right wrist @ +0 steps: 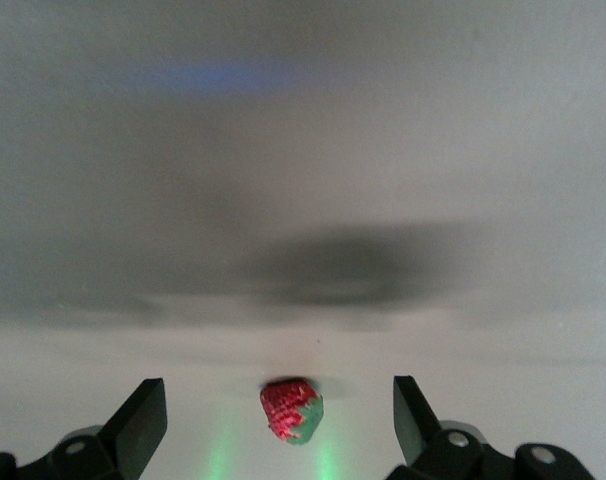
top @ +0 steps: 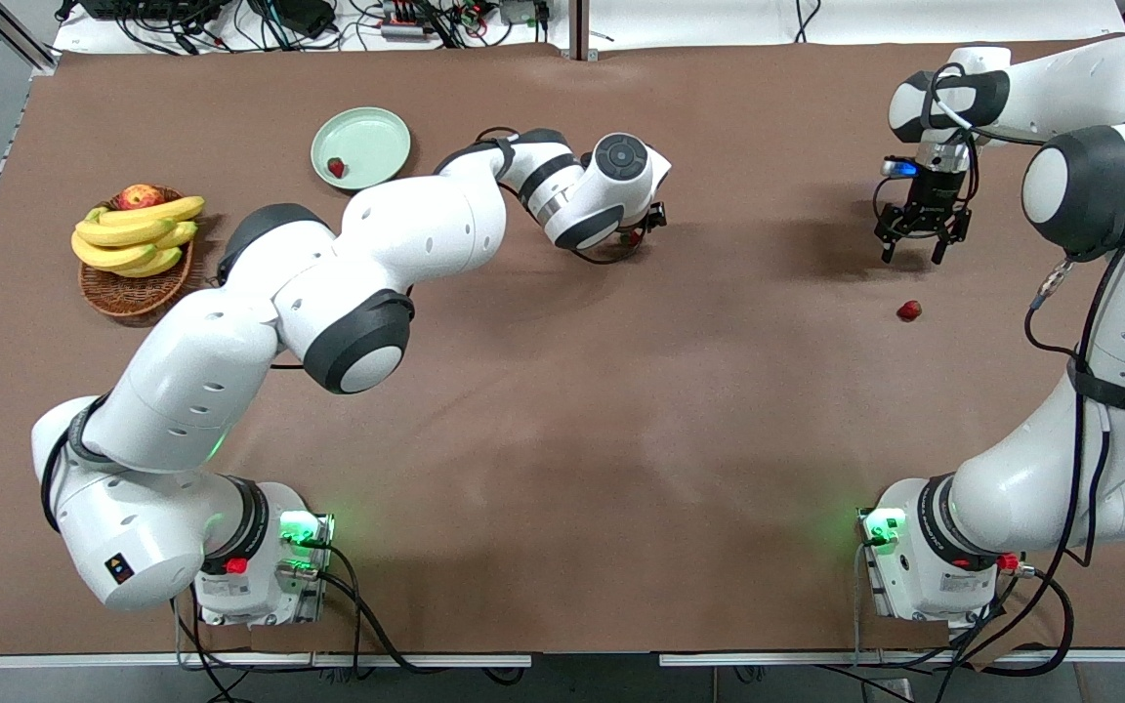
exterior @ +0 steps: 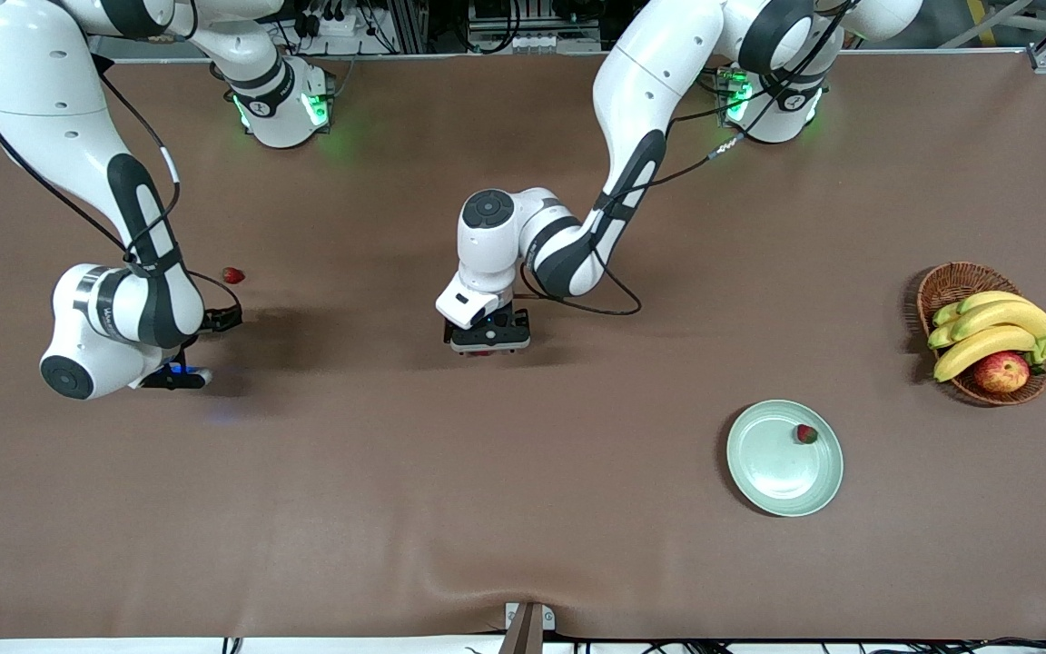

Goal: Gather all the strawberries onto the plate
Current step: 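Grasp the strawberry with the left gripper while the right gripper grasps the third, then carry the strawberry onto the green plate and open the left gripper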

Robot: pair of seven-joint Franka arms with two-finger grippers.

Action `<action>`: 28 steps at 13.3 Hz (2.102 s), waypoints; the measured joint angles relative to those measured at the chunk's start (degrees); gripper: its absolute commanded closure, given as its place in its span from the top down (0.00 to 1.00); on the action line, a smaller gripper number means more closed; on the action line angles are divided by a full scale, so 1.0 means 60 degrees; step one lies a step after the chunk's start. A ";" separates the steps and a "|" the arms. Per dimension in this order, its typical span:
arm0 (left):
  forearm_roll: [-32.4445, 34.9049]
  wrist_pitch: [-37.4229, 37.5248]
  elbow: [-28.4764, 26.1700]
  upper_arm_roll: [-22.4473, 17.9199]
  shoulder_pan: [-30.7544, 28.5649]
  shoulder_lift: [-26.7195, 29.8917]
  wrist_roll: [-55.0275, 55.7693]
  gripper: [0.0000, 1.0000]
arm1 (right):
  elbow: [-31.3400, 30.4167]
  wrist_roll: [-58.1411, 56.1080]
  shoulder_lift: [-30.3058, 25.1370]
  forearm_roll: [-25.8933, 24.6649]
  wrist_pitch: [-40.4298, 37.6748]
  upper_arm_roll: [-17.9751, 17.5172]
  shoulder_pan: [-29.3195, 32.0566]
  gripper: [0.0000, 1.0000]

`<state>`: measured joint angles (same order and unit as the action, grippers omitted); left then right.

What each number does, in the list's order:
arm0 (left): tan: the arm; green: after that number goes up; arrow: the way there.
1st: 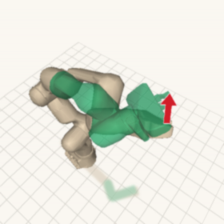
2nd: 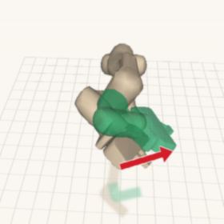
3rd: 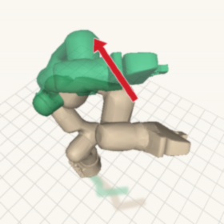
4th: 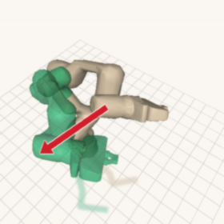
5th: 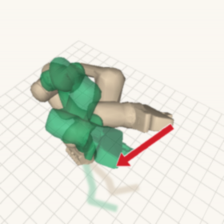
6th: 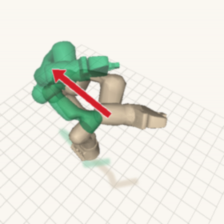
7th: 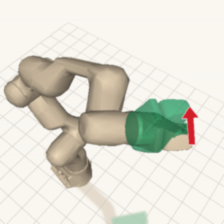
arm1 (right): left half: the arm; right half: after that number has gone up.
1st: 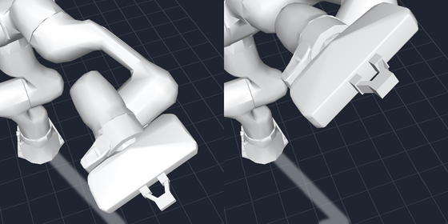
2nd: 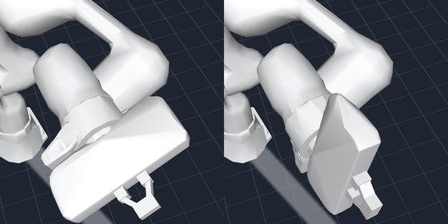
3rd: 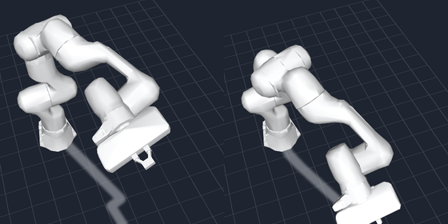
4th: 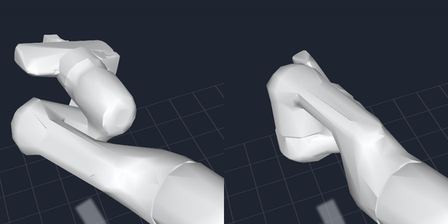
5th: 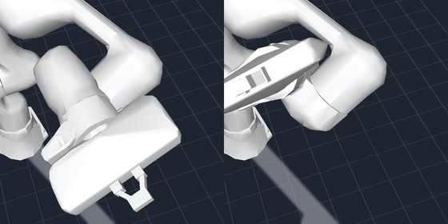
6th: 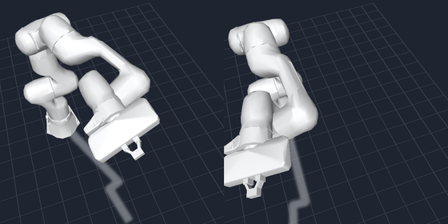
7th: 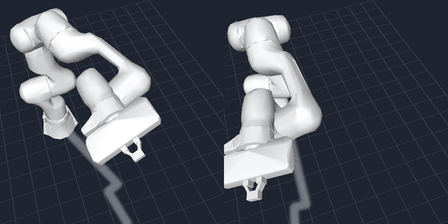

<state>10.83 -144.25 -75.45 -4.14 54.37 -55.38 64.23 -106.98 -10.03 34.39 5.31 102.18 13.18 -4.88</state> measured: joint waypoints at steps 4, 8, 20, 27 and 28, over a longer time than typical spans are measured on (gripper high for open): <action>0.0321 0.0000 0.0004 -0.0002 0.0036 -0.0058 -0.0002 1.00 | -0.0120 0.0000 0.0000 -0.0002 -0.0492 0.0047 0.0000 1.00; 0.0342 0.0058 0.0005 -0.0050 0.0149 -0.0062 -0.0011 0.00 | -0.0384 0.0000 0.0000 -0.0004 -0.0487 0.0058 0.0000 1.00; 0.0000 0.1219 0.0410 -0.0242 -0.0109 0.0311 0.0564 0.00 | -0.1012 0.0000 0.0023 -0.0005 -0.0055 0.0063 0.0000 0.89; -0.0443 0.2849 0.0269 -0.0308 -0.4351 0.1923 0.1219 0.00 | -0.1139 0.0000 0.0073 -0.0005 -0.0028 0.0057 0.0000 0.63; -0.0463 0.2978 0.0164 -0.0278 -0.4883 0.1915 0.1219 0.00 | -0.1143 0.0000 0.0074 -0.0005 -0.0028 0.0055 0.0000 0.59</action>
<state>8.06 -126.38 -74.47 -5.81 25.07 -43.89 71.55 -113.84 -10.03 34.83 5.28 102.01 13.51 -4.88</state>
